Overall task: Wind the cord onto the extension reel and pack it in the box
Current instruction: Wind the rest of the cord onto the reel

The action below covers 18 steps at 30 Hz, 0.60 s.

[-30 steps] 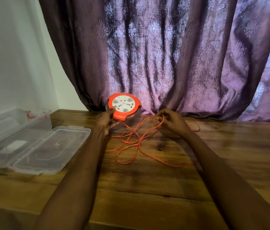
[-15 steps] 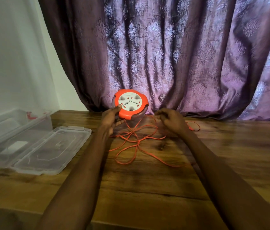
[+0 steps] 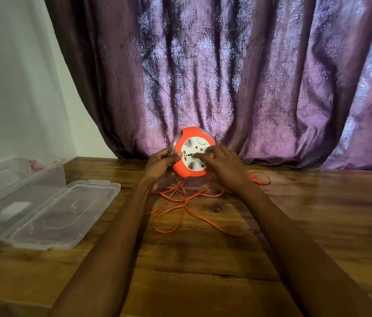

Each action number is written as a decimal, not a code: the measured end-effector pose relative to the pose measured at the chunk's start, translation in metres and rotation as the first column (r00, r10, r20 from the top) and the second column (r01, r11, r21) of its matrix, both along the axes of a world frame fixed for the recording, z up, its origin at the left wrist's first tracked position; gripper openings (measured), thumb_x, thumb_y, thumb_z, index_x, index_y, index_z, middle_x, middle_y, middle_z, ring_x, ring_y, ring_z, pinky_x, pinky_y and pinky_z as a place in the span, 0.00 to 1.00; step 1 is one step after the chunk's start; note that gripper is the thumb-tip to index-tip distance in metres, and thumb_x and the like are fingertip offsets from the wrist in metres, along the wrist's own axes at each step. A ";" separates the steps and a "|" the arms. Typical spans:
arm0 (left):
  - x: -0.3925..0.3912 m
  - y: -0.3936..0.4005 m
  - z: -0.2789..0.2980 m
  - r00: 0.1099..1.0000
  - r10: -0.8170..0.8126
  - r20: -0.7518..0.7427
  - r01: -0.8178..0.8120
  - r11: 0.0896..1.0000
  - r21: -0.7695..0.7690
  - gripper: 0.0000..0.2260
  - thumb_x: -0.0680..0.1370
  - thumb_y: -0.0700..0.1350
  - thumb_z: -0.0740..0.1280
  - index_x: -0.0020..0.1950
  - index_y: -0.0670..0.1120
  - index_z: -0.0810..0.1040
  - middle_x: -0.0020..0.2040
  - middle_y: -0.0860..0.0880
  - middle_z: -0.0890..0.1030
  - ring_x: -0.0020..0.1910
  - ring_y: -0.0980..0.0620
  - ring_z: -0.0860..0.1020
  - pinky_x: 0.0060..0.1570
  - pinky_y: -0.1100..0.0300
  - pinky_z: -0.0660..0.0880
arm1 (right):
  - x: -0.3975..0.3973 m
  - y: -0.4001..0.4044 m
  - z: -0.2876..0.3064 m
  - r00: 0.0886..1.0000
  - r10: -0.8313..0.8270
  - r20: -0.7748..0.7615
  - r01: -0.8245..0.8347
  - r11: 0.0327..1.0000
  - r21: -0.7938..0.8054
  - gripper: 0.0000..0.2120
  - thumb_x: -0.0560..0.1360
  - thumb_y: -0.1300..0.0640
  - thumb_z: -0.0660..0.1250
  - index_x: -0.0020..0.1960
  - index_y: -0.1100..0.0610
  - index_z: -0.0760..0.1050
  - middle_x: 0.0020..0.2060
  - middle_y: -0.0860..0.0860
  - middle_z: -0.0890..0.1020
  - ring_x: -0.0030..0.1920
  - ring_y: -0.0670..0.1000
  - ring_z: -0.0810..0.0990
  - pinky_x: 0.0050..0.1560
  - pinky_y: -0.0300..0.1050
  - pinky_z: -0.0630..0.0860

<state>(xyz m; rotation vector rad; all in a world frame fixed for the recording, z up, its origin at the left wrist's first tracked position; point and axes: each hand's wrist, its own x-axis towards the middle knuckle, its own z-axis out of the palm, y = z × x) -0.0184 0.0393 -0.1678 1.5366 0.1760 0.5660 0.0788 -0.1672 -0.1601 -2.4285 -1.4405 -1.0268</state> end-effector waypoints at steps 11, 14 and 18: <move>0.002 -0.008 0.013 1.000 -0.007 -0.013 0.010 0.957 0.289 0.08 0.77 0.40 0.71 0.53 0.37 0.82 0.42 0.46 0.85 0.38 0.54 0.81 0.37 0.62 0.79 | 0.006 -0.003 -0.017 0.945 0.183 0.271 -0.154 0.980 -0.124 0.19 0.75 0.51 0.60 0.64 0.38 0.74 0.69 0.56 0.74 0.69 0.60 0.70 0.63 0.55 0.63; 0.001 -0.004 0.012 1.000 -0.015 -0.022 0.022 0.912 0.409 0.03 0.77 0.43 0.72 0.48 0.44 0.84 0.43 0.50 0.86 0.40 0.57 0.81 0.44 0.60 0.78 | 0.002 -0.001 -0.025 0.942 0.151 0.299 -0.120 0.985 -0.122 0.20 0.75 0.50 0.61 0.65 0.36 0.74 0.70 0.55 0.74 0.72 0.61 0.68 0.69 0.59 0.64; 0.004 -0.005 0.009 0.999 -0.023 0.031 0.009 0.920 0.391 0.05 0.77 0.42 0.72 0.52 0.46 0.83 0.46 0.46 0.85 0.43 0.52 0.80 0.48 0.53 0.79 | 0.002 0.000 -0.022 0.947 0.048 0.319 -0.049 0.999 -0.006 0.22 0.74 0.48 0.65 0.68 0.37 0.72 0.61 0.56 0.79 0.65 0.60 0.72 0.63 0.58 0.65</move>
